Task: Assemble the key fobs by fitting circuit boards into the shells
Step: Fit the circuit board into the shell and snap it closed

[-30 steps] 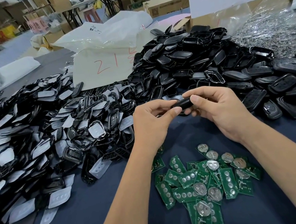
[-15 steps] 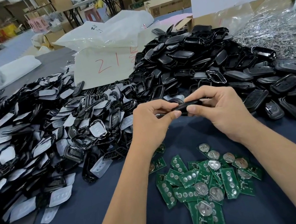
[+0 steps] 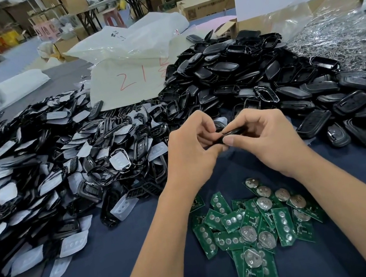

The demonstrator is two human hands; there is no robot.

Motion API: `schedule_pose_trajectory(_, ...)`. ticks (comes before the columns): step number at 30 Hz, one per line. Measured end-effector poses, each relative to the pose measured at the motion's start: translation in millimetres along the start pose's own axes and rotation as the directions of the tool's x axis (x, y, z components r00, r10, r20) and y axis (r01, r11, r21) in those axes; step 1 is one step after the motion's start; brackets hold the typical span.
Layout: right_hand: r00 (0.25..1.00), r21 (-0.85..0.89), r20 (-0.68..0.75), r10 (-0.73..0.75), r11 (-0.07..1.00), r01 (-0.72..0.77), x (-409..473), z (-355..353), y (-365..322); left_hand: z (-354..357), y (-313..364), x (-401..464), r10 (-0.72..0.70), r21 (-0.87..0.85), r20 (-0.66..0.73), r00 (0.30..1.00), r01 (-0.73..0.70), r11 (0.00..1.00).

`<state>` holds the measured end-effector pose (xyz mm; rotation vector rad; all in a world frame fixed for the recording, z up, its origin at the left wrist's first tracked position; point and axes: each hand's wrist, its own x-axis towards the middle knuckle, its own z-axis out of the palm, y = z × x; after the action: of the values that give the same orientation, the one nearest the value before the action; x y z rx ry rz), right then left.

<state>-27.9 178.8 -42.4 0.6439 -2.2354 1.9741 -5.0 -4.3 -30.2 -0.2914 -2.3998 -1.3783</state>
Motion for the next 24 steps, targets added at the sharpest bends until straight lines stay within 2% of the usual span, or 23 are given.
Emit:
schedule_pose_trajectory(5,0.999,-0.019,0.027,-0.033,0.999,0.034,1.0,-0.6,3.1,0.4,-0.1,-0.2,-0.001,0.030,0.009,1.000,0.001,1.000)
schedule_pose_trajectory(9,0.996,0.077,-0.043,0.077,0.994,-0.073,2.6,1.2,10.6,3.2,1.2,-0.1,-0.167,-0.148,0.015,0.986,0.167,0.975)
schedule_pose_trajectory(11,0.985,0.159,-0.073,0.154,0.977,-0.141,5.5,1.6,12.8,3.7,2.9,0.4,-0.274,-0.305,0.006,0.962,0.263,0.916)
schedule_pose_trajectory(15,0.978,0.226,-0.048,0.204,0.956,-0.188,7.6,2.5,12.0,3.5,9.0,1.6,-0.401,-0.646,0.110,0.910,0.372,0.667)
schedule_pose_trajectory(17,0.978,0.219,-0.045,0.205,0.957,-0.190,5.6,5.2,8.9,4.0,11.4,1.2,-0.418,-0.706,0.188,0.889,0.418,0.571)
schedule_pose_trajectory(19,0.975,0.230,-0.053,0.217,0.952,-0.199,4.6,7.8,5.2,4.1,12.0,0.8,-0.424,-0.728,0.239,0.873,0.450,0.517)
schedule_pose_trajectory(24,0.973,0.267,-0.044,0.226,0.941,-0.207,2.4,11.1,-0.5,3.2,12.4,0.2,-0.397,-0.737,0.298,0.868,0.473,0.482)
